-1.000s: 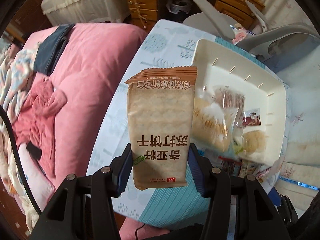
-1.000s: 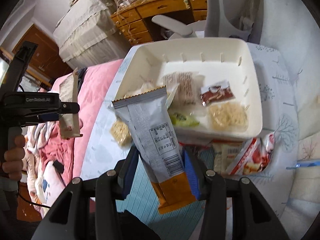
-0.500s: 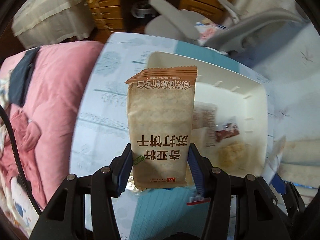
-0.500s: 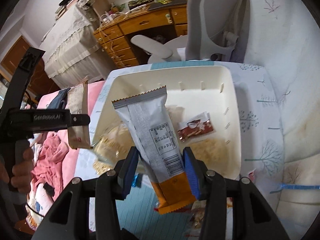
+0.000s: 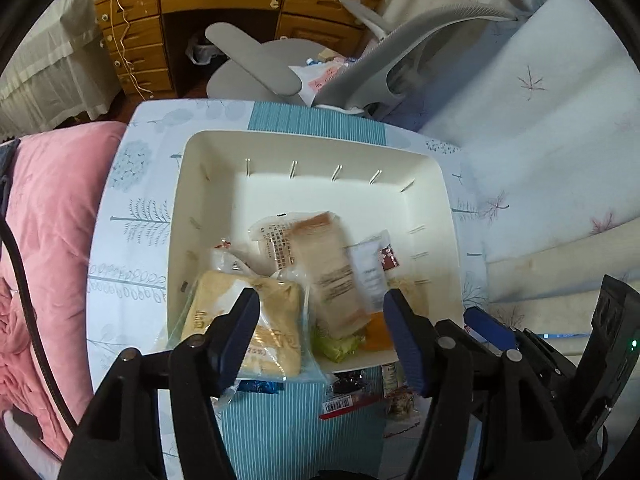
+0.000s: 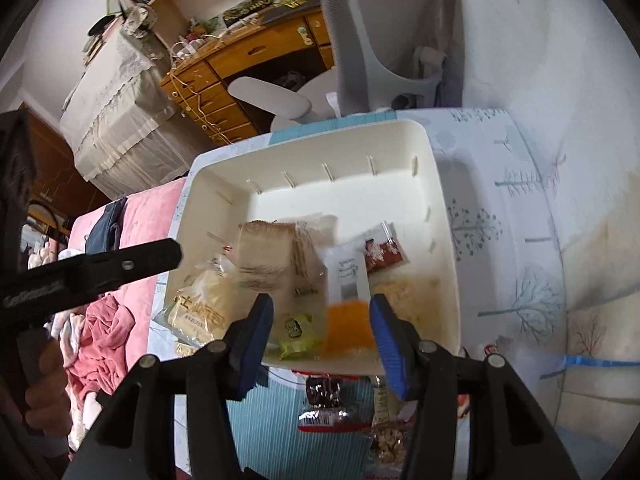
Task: Organize snacks
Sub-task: 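Carry the biscuit packet with the left tool into the tray while the right tool drops the bar there, then withdraw both tools from the tray toward the remaining snacks, then grasp the dark chocolate bar with the left tool while the right tool grasps the clear nut bag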
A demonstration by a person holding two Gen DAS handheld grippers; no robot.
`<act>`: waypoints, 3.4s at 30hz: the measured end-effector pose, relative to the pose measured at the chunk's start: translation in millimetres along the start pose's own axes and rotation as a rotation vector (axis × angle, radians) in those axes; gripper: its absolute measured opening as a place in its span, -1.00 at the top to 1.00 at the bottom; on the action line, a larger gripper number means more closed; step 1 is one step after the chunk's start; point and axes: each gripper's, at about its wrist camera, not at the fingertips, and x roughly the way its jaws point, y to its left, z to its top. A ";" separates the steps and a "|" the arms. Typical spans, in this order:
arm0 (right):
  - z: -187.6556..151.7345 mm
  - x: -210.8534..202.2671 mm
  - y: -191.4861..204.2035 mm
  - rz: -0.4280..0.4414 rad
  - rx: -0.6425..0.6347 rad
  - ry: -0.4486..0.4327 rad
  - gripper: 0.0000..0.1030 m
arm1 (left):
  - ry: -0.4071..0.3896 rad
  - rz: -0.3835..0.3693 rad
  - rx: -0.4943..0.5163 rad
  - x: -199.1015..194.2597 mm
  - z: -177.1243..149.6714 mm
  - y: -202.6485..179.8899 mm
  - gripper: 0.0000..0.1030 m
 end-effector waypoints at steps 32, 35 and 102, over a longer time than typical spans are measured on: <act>-119.6 -66.3 -68.9 0.133 0.129 0.021 -0.04 | -0.006 0.005 -0.071 -32.8 -162.4 -44.9 -0.26; -133.6 -64.5 -74.1 0.134 0.120 0.011 -0.04 | 0.001 0.010 -0.080 -29.6 -173.0 -45.9 -0.26; -187.7 62.0 -40.8 -0.113 -0.327 0.086 -0.04 | 0.193 0.085 -0.057 189.0 -128.4 -35.4 -0.33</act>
